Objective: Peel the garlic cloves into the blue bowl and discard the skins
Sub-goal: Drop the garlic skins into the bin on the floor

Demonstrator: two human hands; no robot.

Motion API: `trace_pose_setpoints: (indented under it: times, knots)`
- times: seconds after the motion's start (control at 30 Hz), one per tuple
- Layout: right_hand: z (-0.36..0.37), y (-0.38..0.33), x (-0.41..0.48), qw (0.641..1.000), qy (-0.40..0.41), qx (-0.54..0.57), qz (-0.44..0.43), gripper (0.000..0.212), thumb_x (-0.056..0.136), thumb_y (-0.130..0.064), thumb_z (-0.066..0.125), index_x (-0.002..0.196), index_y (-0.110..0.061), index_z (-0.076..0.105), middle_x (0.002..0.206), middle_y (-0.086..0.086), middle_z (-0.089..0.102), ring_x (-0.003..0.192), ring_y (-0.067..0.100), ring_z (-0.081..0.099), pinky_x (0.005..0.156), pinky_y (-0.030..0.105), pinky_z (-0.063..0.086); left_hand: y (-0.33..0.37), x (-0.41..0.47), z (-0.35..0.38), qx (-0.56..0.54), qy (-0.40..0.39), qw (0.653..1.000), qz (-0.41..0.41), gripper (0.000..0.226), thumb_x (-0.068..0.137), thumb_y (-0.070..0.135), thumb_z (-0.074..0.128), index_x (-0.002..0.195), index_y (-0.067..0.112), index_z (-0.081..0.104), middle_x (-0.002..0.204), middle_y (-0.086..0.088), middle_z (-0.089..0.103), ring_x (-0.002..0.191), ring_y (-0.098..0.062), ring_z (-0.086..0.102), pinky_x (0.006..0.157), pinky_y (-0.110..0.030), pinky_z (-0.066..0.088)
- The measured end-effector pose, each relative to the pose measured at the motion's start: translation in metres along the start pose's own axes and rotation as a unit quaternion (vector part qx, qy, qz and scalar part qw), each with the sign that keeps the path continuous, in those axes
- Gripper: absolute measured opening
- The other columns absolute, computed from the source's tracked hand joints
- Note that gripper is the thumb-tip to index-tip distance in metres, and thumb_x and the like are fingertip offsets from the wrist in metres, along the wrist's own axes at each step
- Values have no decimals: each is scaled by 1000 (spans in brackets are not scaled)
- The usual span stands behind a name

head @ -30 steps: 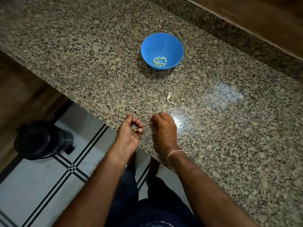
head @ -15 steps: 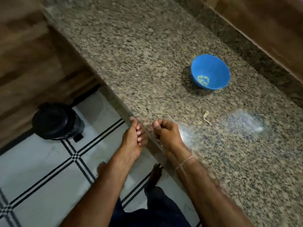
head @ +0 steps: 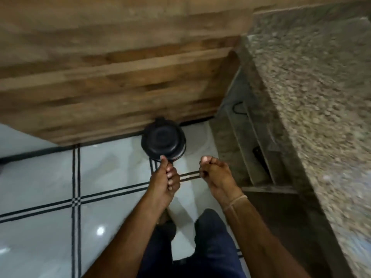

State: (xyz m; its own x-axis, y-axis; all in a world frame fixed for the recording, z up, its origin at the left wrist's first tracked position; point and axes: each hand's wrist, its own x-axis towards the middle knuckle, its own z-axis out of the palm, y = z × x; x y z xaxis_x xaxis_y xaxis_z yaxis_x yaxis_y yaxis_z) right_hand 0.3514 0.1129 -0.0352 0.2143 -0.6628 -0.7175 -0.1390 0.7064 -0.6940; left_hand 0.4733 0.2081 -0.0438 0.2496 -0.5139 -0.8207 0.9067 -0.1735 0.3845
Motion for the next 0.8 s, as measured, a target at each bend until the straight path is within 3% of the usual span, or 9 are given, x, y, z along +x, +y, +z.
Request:
trace_pose_setpoints:
  times: [0.27,0.4,0.47,0.6,0.7,0.73,0.77,0.8]
  knots:
    - [114,5,81,996,-45,-28,68,27,98,9,55,78,-8,62,68,7,57,60,15,51,52,22,50,94,64,-81,-51,66,996,10,53,108,55,38,67,20,37,48,5,31,35,-7,27,32,-18,19]
    - [157,15,134,989,-59,-32,129,15,101,-3,58,90,-10,64,75,6,64,69,15,59,61,26,51,120,105,-102,-74,89,993,1,54,108,53,37,67,19,40,50,4,32,37,-7,28,33,-20,21]
    - [169,28,164,984,-51,-37,166,14,102,-3,58,91,-7,64,75,9,64,67,16,61,59,26,52,125,137,-111,-89,106,990,-25,54,108,53,37,67,18,40,49,4,34,36,-7,29,33,-20,22]
    - [176,70,228,974,-39,13,223,30,105,4,50,78,-4,59,65,9,60,49,11,62,47,21,53,114,222,-128,-130,151,976,-90,53,109,51,38,67,19,39,46,5,32,32,-7,28,32,-18,19]
    - [183,101,287,968,-15,40,249,24,105,0,54,83,-4,62,60,5,66,49,9,65,47,20,53,97,298,-136,-156,177,965,-114,50,110,48,37,70,19,43,45,5,37,32,-7,32,31,-17,25]
    - [186,110,309,966,-8,50,253,20,103,0,57,85,-4,64,62,5,69,51,10,67,47,21,54,93,324,-135,-170,189,960,-116,45,111,44,37,78,17,50,51,3,46,36,-8,41,36,-18,35]
    - [188,119,331,964,-1,56,259,15,101,2,60,87,-3,65,67,7,71,56,13,69,47,22,55,89,350,-134,-188,195,956,-113,38,112,38,37,94,13,58,66,-3,61,49,-11,53,52,-19,48]
    - [191,127,352,962,17,66,266,11,99,4,62,90,-1,66,76,11,72,62,18,70,47,23,57,85,376,-131,-204,195,954,-104,35,114,34,35,116,9,59,96,-10,71,71,-17,65,75,-24,54]
